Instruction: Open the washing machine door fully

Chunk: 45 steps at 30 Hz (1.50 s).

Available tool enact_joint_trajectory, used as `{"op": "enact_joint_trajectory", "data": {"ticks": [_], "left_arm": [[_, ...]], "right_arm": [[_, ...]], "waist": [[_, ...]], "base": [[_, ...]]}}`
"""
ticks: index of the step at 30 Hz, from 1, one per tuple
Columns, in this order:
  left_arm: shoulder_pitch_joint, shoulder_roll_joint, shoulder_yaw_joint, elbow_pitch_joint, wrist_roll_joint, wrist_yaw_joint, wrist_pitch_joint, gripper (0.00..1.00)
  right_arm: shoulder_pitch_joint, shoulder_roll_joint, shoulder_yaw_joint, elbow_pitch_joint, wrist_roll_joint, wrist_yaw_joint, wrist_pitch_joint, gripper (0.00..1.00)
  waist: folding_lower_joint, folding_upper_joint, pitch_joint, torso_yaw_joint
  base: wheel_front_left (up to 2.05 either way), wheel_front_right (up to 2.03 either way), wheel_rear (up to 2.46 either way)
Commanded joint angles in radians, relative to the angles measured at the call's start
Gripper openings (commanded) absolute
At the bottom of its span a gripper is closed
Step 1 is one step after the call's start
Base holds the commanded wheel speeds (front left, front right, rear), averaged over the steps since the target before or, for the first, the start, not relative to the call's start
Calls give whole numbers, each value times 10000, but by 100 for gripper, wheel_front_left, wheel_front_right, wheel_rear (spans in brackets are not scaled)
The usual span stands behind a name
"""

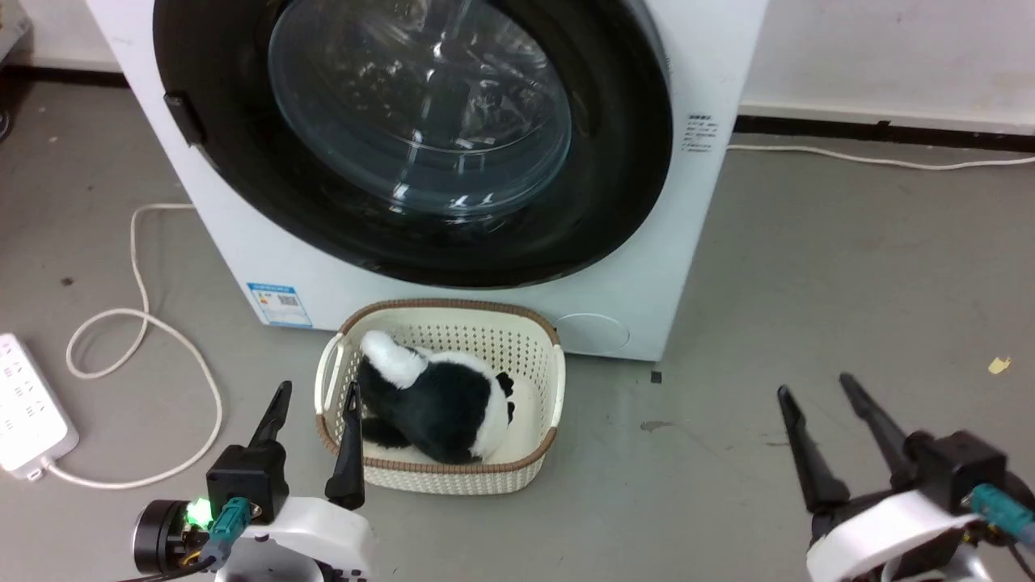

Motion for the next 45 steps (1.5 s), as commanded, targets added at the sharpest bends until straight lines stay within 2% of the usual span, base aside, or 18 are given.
{"op": "enact_joint_trajectory", "data": {"ticks": [1, 11, 12, 13, 14, 34, 45], "left_arm": [[-139, 3, -61, -71, -104, 70, -113, 100], [-321, 3, -128, -178, -216, 123, -300, 100], [-341, 3, -135, -188, -229, 126, -321, 100], [-357, 3, -143, -198, -241, 132, -342, 100], [-389, 3, -162, -215, -262, 147, -384, 100], [-756, 3, -335, -420, -492, 258, -781, 100], [-982, 3, -518, -597, -348, 229, -1011, 100]], "right_arm": [[-292, -154, -4, -81, 396, -3, -84, 100], [-965, -406, -229, -187, 2136, -4, 73, 100], [-1044, -419, -269, -180, 2338, -4, 112, 92], [-1125, -435, -302, -169, 2523, -4, 157, 32], [-1302, -455, -356, -155, 2902, -5, 261, 0], [-3785, -438, -756, 922, 5801, -7, 1852, 0], [-6013, -357, -1316, 2623, 7463, -8, 2692, 0]], "waist": [[-1, -1, 93, 61], [-1, -1, 463, 291], [-1, -1, 497, 316], [-1, -1, 531, 339], [-1, -1, 604, 385], [-1, -1, 1506, 831], [-1, -1, 2191, 1273]], "base": [[0, 0, 0], [0, 0, 0], [0, 0, 0], [0, 0, 0], [0, 0, 0], [0, 0, 0], [0, 0, 0]]}}
